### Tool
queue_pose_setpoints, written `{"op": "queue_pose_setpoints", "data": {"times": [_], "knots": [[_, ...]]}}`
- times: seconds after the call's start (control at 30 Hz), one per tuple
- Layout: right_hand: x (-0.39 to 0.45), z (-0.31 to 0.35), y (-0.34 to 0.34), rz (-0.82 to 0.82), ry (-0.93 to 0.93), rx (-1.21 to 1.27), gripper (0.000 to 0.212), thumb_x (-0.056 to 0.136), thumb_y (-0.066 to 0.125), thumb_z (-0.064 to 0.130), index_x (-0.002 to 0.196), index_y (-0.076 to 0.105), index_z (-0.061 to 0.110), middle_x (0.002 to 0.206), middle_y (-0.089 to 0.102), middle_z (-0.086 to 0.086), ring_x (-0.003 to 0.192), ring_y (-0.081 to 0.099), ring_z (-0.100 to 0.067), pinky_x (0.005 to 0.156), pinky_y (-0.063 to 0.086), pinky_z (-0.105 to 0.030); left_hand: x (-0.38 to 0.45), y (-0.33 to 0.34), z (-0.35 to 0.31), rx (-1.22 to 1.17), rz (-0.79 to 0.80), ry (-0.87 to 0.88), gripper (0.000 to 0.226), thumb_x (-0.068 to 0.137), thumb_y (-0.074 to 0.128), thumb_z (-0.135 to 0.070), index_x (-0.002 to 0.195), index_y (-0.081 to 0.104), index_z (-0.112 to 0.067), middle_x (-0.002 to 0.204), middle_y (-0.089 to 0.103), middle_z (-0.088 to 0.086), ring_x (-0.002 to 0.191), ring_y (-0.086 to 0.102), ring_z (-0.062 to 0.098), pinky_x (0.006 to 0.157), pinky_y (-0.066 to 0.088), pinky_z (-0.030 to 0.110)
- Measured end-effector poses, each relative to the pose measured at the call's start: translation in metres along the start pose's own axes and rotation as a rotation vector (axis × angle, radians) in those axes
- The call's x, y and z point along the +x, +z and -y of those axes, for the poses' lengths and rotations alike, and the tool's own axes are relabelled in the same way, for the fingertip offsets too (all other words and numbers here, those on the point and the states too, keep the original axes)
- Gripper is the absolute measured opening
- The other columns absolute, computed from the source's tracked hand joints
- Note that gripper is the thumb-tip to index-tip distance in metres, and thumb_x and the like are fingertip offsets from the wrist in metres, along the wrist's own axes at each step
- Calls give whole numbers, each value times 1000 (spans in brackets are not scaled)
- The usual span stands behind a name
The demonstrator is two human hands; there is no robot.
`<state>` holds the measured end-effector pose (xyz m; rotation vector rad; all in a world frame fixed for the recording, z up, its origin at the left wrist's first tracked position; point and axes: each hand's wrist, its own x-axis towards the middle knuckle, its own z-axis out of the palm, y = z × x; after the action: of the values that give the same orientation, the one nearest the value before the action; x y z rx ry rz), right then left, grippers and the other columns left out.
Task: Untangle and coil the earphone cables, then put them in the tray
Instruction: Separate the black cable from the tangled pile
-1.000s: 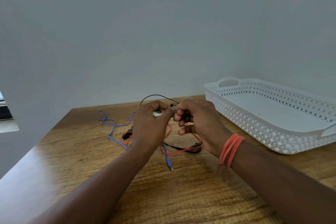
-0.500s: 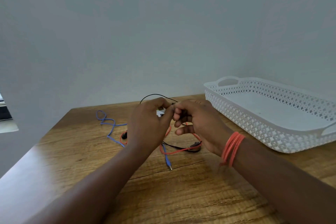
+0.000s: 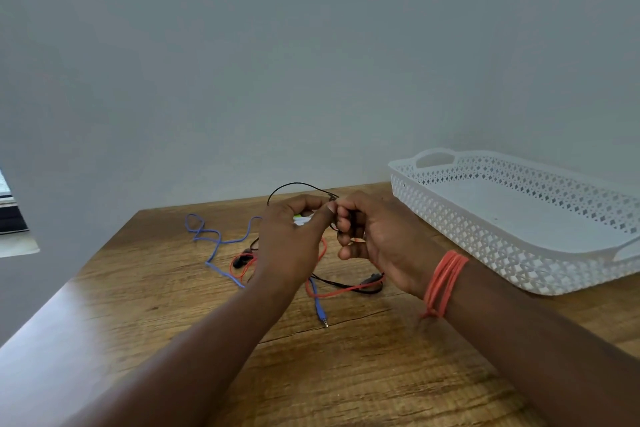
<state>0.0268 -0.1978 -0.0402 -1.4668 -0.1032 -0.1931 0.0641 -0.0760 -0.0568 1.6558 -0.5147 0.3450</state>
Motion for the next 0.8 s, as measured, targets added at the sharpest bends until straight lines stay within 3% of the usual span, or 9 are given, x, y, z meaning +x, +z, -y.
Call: {"op": "queue_pose_setpoints", "data": {"times": [0.1,0.3,0.8], "knots": [[-1,1,2,-19,-13,24,25,92,50,15,68,55,11,62,50,-3,54,46,-14,47,47,-27,2,1,1,-48,-7,-80,11,89,67,-24,88,76,-17,67,67,-13,54,53,-7,65,40,24],[-2,-1,3,-61,-44,33,25,91,49,13,68,55,8,59,53,-4,54,49,-15,48,49,-28,2,2,4,-209,12,-299,13,90,67,-18,95,72,-8,45,48,-11,40,36,4,41,35,15],[-1,-3,4,-52,-36,30,27,93,49,15,68,55,9,61,54,-5,55,51,-13,49,51,-28,0,2,5,-242,3,-312,16,90,65,-20,93,69,-4,60,51,1,46,38,10,46,36,22]]}}
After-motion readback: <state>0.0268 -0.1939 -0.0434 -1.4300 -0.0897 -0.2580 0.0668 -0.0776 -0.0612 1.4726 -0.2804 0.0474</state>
